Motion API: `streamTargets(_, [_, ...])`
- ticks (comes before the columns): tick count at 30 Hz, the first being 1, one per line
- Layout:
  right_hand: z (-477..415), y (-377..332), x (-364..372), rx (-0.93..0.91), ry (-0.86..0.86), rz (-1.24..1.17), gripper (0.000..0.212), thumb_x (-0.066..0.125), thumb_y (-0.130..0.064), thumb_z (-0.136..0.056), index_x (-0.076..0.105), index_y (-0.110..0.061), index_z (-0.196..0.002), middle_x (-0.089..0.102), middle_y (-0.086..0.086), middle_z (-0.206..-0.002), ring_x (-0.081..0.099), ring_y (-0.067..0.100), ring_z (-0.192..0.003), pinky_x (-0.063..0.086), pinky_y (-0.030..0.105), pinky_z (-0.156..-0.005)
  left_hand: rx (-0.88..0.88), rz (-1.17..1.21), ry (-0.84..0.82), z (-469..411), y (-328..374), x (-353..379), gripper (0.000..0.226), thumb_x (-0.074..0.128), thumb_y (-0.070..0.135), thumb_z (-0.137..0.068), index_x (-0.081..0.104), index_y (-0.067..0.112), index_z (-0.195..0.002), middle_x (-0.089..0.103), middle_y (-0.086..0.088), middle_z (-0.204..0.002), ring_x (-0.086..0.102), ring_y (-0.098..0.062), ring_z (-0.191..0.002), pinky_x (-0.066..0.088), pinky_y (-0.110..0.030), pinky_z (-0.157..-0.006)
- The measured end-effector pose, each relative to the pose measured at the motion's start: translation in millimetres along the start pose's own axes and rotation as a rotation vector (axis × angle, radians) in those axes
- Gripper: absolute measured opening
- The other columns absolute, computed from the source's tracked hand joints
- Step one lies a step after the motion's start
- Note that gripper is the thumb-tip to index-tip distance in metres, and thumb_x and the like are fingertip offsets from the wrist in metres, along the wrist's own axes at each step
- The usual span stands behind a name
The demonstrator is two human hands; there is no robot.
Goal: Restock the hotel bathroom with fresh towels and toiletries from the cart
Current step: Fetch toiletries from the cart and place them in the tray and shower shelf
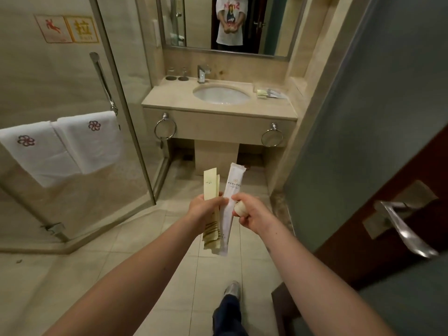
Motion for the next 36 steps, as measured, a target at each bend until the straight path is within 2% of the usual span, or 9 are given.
streamTargets(3, [-58, -45, 3, -0.004, -0.006, 0.001, 0.029, 0.064, -0.017, -0.089, 0.063, -0.009, -0.117, 0.068, 0.014, -0.102, 0.058, 0.014, -0.061, 0.039, 0.018, -0.039, 0.000, 0.017, 0.023, -62, 33, 11, 0.030, 0.079, 0.018, -0.077, 0.067, 0.017, -0.104, 0.068, -0.013, -0.105, 0.065, -0.027, -0.092, 0.055, -0.040, -0.082])
streamTargets(8, [-141, -135, 0, -0.026, -0.032, 0.025, 0.024, 0.064, -0.016, -0.091, 0.063, -0.010, -0.115, 0.068, 0.014, -0.102, 0.059, 0.015, -0.064, 0.040, 0.019, -0.039, 0.037, 0.007, 0.061, -159, 100, 39, 0.036, 0.080, 0.017, -0.076, 0.065, 0.011, -0.108, 0.068, -0.012, -0.103, 0.064, -0.023, -0.084, 0.051, -0.031, -0.065])
streamTargets(13, [-207, -196, -4, -0.042, 0.018, 0.072, 0.018, 0.063, -0.014, -0.090, 0.067, -0.011, -0.107, 0.071, 0.014, -0.099, 0.059, 0.015, -0.060, 0.038, 0.019, -0.038, 0.054, 0.016, 0.045, -232, 146, 63, 0.036, 0.081, 0.018, -0.076, 0.065, 0.011, -0.108, 0.070, -0.011, -0.103, 0.068, -0.027, -0.092, 0.057, -0.038, -0.077])
streamTargets(18, [-268, -239, -10, -0.051, 0.049, 0.077, 0.014, 0.063, -0.015, -0.090, 0.068, -0.012, -0.103, 0.070, 0.012, -0.093, 0.058, 0.015, -0.059, 0.037, 0.019, -0.037, 0.065, -0.034, 0.014, -301, 178, 86, 0.033, 0.080, 0.020, -0.078, 0.065, 0.011, -0.106, 0.070, -0.009, -0.101, 0.068, -0.023, -0.090, 0.056, -0.032, -0.070])
streamTargets(22, [-325, -284, -11, -0.073, 0.090, 0.057, 0.013, 0.062, -0.011, -0.089, 0.069, -0.011, -0.100, 0.067, 0.008, -0.079, 0.055, 0.014, -0.051, 0.033, 0.018, -0.037, 0.042, -0.021, -0.037, -368, 211, 104, 0.026, 0.079, 0.014, -0.078, 0.066, 0.009, -0.101, 0.072, -0.011, -0.098, 0.068, -0.021, -0.080, 0.056, -0.028, -0.063])
streamTargets(25, [-372, -325, -12, -0.114, 0.135, 0.044, 0.013, 0.062, -0.011, -0.088, 0.069, -0.009, -0.099, 0.066, 0.009, -0.076, 0.054, 0.015, -0.050, 0.032, 0.019, -0.037, 0.042, -0.027, -0.074, -426, 244, 117, 0.031, 0.081, 0.018, -0.077, 0.065, 0.008, -0.101, 0.072, -0.011, -0.099, 0.069, -0.024, -0.085, 0.058, -0.034, -0.071])
streamTargets(32, [-459, -434, -5, -0.158, 0.210, 0.001, 0.005, 0.062, -0.014, -0.090, 0.065, -0.017, -0.088, 0.065, 0.007, -0.081, 0.055, 0.015, -0.056, 0.037, 0.022, -0.043, 0.098, -0.099, -0.201, -551, 337, 141, 0.039, 0.077, 0.027, -0.082, 0.066, 0.006, -0.112, 0.073, -0.009, -0.101, 0.070, -0.023, -0.083, 0.055, -0.029, -0.065])
streamTargets(36, [-504, -474, -10, -0.179, 0.247, -0.052, 0.006, 0.061, -0.012, -0.090, 0.064, -0.016, -0.087, 0.068, 0.011, -0.092, 0.056, 0.016, -0.058, 0.037, 0.025, -0.046, 0.083, -0.106, -0.245, -609, 372, 157, 0.030, 0.065, 0.035, -0.090, 0.065, 0.009, -0.106, 0.072, -0.008, -0.091, 0.068, -0.024, -0.077, 0.056, -0.033, -0.068])
Point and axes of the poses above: each hand's wrist, its own z-axis away from the middle knuckle, its own x-axis out of the palm, y = z × x, the point moved 3 cm from there along -z, towards the middle knuckle
